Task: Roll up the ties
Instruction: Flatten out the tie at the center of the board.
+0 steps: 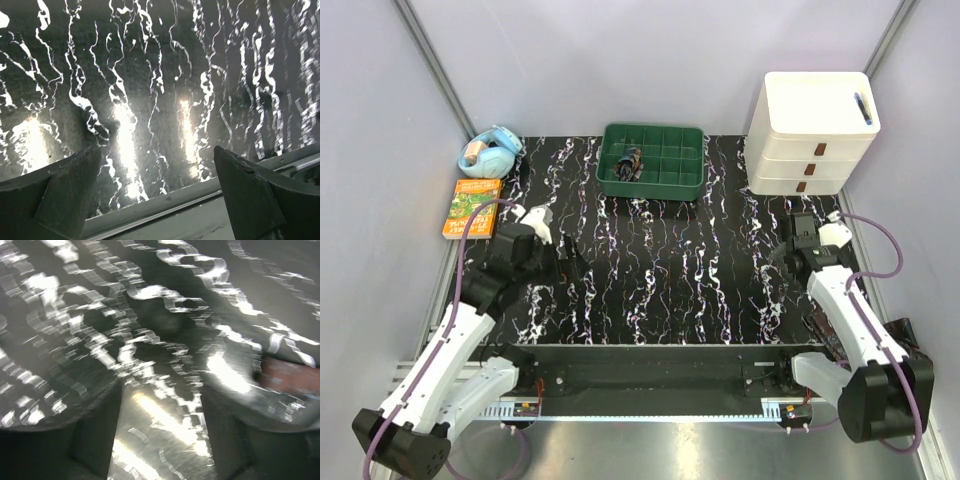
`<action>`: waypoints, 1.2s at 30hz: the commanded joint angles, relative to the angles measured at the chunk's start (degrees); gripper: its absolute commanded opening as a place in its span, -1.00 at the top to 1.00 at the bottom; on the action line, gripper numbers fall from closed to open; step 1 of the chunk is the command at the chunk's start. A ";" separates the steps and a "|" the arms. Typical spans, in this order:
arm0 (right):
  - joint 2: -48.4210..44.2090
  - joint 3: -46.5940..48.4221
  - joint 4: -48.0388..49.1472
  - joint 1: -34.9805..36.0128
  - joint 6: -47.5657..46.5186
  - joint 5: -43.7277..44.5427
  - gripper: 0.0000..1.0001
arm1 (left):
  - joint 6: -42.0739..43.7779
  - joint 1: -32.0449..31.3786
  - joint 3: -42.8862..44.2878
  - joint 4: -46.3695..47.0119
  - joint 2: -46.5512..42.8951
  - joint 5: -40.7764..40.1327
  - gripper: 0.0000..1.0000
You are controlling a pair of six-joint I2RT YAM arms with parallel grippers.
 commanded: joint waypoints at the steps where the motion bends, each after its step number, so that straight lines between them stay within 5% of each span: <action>1: 3.65 4.00 -8.92 -0.06 9.87 14.05 -0.31 | 1.92 -1.13 1.37 -0.80 0.03 -3.95 -0.98; 6: 9.20 4.37 -14.92 -0.33 18.67 16.44 -0.32 | 1.92 -1.83 1.29 -0.62 0.64 -3.16 -0.98; 19: 6.14 -4.25 -5.07 -6.39 18.23 8.44 -0.32 | 0.69 -5.00 1.11 -0.71 -0.23 -6.67 -0.98; 24: 5.16 -7.68 -1.56 -14.90 17.09 -0.07 -0.36 | 0.51 -5.18 1.11 -0.97 0.82 -6.68 -0.98; 36: 12.73 -3.55 -7.44 -18.34 19.11 -0.26 -0.18 | 0.07 -5.79 1.20 -1.41 1.35 -8.70 -0.98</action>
